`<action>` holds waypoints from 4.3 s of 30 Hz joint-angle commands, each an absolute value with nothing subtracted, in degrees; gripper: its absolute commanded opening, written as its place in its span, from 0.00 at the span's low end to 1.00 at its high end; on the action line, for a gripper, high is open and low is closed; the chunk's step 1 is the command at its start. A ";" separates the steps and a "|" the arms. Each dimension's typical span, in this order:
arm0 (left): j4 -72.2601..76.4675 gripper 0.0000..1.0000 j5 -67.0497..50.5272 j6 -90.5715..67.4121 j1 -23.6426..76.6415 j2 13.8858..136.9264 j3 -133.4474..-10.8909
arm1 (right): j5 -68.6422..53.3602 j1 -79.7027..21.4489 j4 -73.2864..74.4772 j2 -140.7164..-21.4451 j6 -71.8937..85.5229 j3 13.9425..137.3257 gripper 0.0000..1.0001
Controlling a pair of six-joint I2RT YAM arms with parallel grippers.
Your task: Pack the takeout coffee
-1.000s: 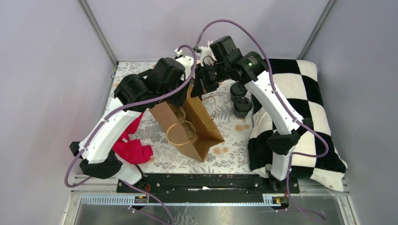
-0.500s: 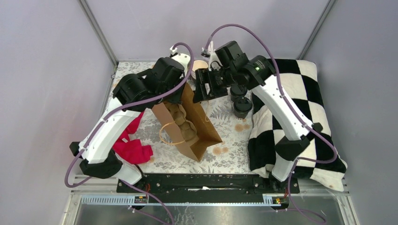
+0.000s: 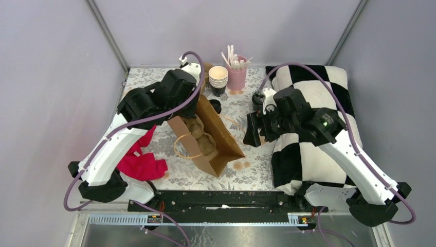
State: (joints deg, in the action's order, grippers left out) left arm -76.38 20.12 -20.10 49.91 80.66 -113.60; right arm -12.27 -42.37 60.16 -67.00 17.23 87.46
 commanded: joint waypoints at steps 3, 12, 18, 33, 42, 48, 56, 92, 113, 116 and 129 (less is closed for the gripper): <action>-74.81 0.00 19.60 -23.11 50.07 77.49 -111.42 | -17.13 -46.73 45.41 -61.77 12.60 78.02 0.86; -74.93 0.00 18.56 -23.40 50.04 77.46 -113.20 | -17.99 -46.78 46.60 -67.53 23.19 99.60 0.99; -75.55 0.00 19.57 -23.71 50.08 77.77 -113.95 | -18.28 -48.09 51.05 -71.87 20.76 103.99 0.93; -75.90 0.00 20.03 -23.97 50.10 77.61 -112.44 | 10.96 -61.43 44.43 -70.67 9.79 86.85 0.79; -82.63 0.00 23.73 -33.10 50.01 80.84 -120.60 | 8.66 -61.50 46.97 -78.34 5.28 97.79 0.15; -83.50 0.00 19.00 -43.56 49.69 77.19 -119.83 | 0.96 -61.46 71.58 -89.01 10.92 127.30 0.00; -68.63 0.00 13.23 -43.92 45.39 69.02 -92.67 | -7.27 -55.83 55.94 -86.00 10.74 99.20 0.00; -28.09 0.00 6.48 -29.15 38.39 49.75 -72.38 | -8.82 -54.84 35.94 -79.43 3.32 105.05 0.00; -57.42 0.13 7.82 -39.75 38.40 55.60 -82.35 | -18.52 -50.72 45.17 -84.60 16.00 102.24 0.00; -61.00 0.18 8.10 -39.52 38.44 58.31 -85.39 | -18.92 -50.55 49.21 -86.88 17.23 104.99 0.00; -71.60 0.77 15.00 -32.22 38.40 66.72 -92.22 | -20.75 -49.87 54.21 -90.07 19.53 106.70 0.00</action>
State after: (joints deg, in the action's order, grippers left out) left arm -68.25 12.29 -34.28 38.30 66.59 -91.44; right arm -19.05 -50.54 53.63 -90.11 18.55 104.03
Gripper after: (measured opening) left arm 0.769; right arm 0.020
